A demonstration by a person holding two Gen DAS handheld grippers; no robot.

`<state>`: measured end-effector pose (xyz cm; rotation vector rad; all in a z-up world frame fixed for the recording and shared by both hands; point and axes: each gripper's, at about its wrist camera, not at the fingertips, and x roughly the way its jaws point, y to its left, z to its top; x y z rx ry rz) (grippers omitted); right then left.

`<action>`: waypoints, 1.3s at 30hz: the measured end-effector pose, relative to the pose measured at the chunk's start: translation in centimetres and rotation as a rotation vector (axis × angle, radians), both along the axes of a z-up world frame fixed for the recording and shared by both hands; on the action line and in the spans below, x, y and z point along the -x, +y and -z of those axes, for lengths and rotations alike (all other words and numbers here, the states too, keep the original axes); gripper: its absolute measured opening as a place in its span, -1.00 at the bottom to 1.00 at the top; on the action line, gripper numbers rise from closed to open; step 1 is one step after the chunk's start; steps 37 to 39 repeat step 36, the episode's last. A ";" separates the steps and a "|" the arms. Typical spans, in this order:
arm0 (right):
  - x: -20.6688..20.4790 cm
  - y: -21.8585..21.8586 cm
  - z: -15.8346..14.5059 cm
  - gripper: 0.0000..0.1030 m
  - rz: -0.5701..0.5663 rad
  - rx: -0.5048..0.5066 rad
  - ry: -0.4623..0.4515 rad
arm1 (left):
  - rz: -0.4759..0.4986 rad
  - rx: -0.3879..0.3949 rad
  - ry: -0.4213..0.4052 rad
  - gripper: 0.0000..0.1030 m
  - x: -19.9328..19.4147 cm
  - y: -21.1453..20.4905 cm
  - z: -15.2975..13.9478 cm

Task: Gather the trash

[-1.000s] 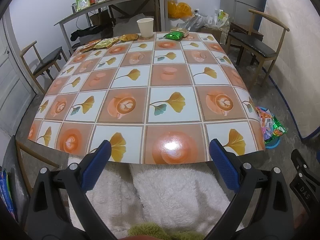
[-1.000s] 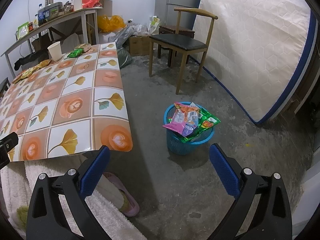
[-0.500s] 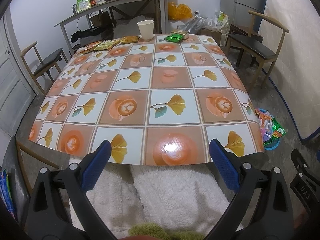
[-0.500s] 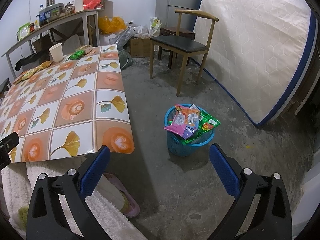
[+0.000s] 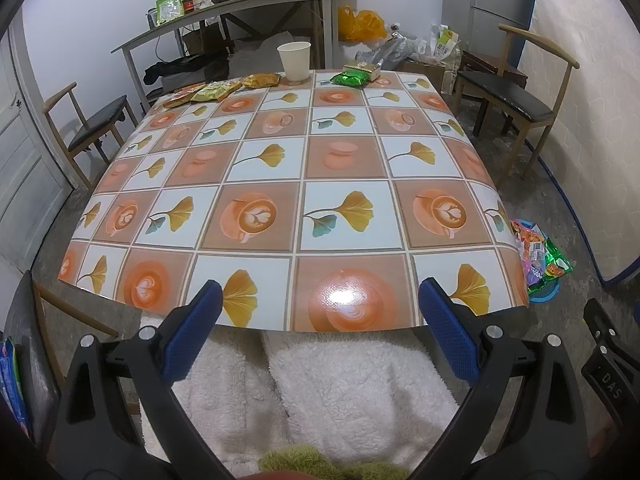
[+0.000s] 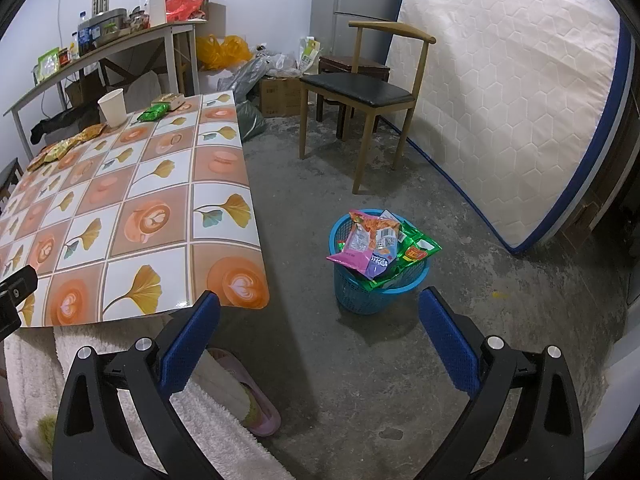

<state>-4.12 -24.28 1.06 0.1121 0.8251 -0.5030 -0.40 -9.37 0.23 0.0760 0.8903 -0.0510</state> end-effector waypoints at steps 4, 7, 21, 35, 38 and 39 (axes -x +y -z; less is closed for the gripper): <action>0.0 -0.1 -0.1 0.87 0.002 0.000 -0.002 | 0.001 0.000 -0.001 0.83 0.0 0.0 0.0; 0.0 0.0 -0.1 0.87 0.004 -0.003 -0.004 | 0.002 0.000 0.000 0.83 0.0 0.1 0.0; 0.2 -0.1 -0.1 0.87 0.004 -0.003 -0.006 | 0.000 0.001 -0.002 0.83 0.0 0.1 0.0; 0.3 0.3 -0.3 0.87 0.004 -0.009 -0.007 | -0.005 0.002 -0.002 0.83 0.0 0.1 -0.3; 0.2 0.3 -0.3 0.87 0.003 -0.009 -0.007 | -0.006 0.001 -0.003 0.83 0.0 0.1 -0.2; 0.2 0.3 -0.3 0.87 0.003 -0.009 -0.007 | -0.006 0.001 -0.003 0.83 0.0 0.1 -0.2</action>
